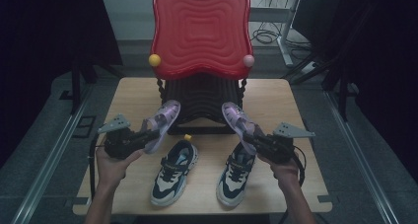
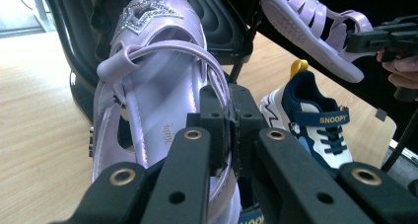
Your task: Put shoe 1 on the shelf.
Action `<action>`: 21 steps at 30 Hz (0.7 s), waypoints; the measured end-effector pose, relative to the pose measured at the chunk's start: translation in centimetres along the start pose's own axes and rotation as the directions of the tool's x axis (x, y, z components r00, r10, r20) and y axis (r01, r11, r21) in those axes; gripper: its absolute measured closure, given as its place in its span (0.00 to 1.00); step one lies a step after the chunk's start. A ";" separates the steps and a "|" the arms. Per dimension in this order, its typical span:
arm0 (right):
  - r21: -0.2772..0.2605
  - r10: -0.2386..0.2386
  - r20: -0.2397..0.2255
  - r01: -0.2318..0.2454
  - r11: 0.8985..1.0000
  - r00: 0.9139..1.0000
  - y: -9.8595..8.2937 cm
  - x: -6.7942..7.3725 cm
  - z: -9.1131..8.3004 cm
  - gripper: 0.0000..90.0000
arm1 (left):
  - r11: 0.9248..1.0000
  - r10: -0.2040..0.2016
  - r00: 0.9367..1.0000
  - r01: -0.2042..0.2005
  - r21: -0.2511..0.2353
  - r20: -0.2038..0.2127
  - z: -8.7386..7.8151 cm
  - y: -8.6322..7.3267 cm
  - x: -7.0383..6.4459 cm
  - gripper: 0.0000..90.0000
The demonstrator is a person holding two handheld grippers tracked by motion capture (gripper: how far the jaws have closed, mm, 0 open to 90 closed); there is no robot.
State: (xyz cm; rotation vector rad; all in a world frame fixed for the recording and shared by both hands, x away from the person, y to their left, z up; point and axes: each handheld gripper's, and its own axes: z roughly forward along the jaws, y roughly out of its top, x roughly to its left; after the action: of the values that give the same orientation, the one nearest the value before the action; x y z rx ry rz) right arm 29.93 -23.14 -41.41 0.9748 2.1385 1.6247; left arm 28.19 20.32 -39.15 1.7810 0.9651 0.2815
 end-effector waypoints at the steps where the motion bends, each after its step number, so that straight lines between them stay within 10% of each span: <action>1: 0.002 0.000 -0.002 0.000 1.000 1.000 0.1 0.0 0.2 0.94 | 1.000 0.000 1.000 0.000 -0.002 0.002 0.2 0.1 0.0 0.96; 21: -0.001 -0.024 -0.006 0.024 1.000 1.000 1.5 0.2 3.4 0.94 | 0.999 0.034 0.999 -0.034 -0.011 -0.009 2.7 1.6 -0.2 0.96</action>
State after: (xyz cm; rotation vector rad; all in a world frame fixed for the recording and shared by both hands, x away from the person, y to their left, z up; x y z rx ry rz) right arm 32.29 -20.25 -41.10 0.9410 2.1455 1.6190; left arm 30.39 18.14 -38.88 1.7886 0.9381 0.3158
